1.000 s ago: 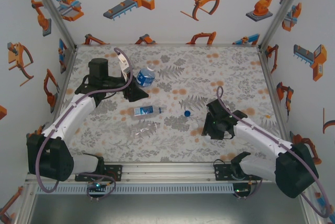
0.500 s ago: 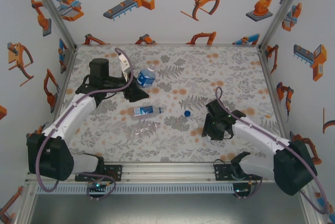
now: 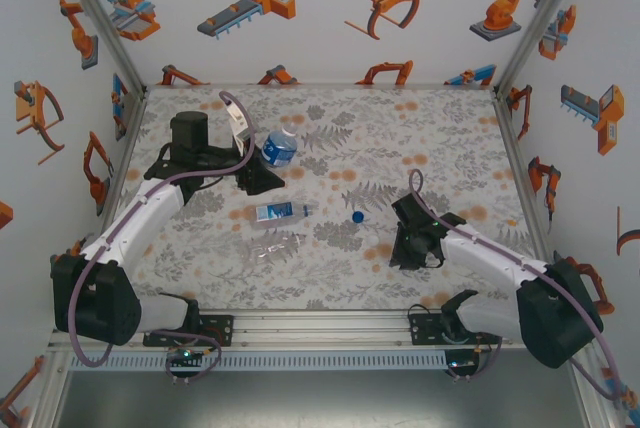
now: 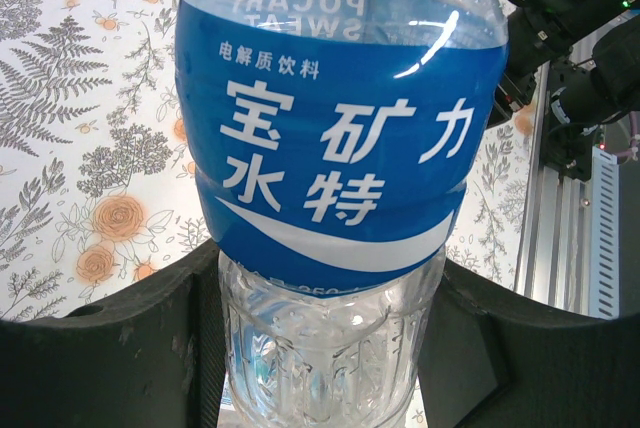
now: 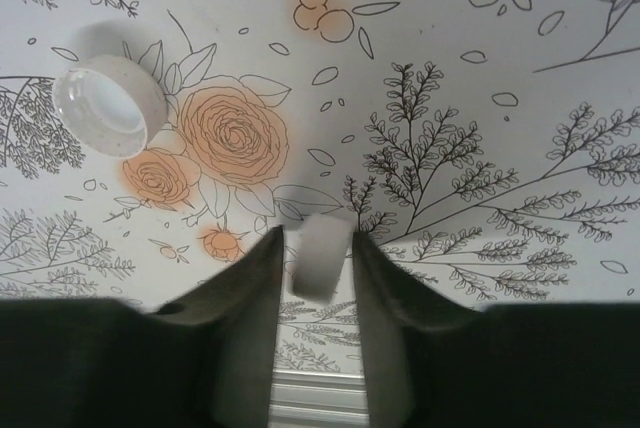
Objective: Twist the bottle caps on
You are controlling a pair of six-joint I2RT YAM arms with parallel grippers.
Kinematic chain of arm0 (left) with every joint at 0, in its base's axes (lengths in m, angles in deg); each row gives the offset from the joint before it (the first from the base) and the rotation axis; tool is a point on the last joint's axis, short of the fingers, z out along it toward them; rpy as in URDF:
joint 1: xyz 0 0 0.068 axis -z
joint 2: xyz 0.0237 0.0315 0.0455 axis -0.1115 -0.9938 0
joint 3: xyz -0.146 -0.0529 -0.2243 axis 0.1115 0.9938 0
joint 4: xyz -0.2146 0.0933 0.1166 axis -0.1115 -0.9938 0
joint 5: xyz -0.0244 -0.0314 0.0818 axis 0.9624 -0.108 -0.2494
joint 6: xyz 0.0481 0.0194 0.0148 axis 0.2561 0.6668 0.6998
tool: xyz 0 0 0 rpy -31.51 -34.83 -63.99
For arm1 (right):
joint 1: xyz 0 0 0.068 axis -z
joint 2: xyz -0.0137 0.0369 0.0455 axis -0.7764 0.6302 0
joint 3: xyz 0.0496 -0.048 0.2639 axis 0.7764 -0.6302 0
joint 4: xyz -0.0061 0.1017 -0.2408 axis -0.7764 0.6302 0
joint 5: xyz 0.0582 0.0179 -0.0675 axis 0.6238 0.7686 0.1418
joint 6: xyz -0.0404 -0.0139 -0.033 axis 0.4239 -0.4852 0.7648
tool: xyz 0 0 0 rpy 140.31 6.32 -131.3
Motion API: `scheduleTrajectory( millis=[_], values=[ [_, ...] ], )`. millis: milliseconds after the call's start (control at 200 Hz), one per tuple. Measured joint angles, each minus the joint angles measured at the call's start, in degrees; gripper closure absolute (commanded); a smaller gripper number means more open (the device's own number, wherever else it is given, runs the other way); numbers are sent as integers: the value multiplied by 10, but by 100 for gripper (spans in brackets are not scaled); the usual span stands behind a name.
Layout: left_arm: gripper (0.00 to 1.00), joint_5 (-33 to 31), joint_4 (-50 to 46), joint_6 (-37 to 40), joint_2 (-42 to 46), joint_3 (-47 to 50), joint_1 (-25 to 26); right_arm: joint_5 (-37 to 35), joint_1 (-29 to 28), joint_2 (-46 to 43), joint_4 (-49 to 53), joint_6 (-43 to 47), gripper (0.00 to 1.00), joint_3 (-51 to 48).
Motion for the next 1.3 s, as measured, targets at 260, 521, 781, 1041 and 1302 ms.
scheduleTrajectory(
  millis=[260,521,781,1041,1302],
  values=[
    [100,-3,-7,1,0,0,0,0,0,-3,-2,0,79,0],
    [100,-15,-16,6,0,0,0,10,21,-1,-21,5,83,42],
    [100,-36,-24,9,12,0,0,101,120,94,-156,30,83,76],
    [100,-61,-48,13,52,0,6,201,179,218,-309,35,81,97],
    [99,-91,-89,19,115,2,10,232,203,268,-357,46,70,105]
  ],
)
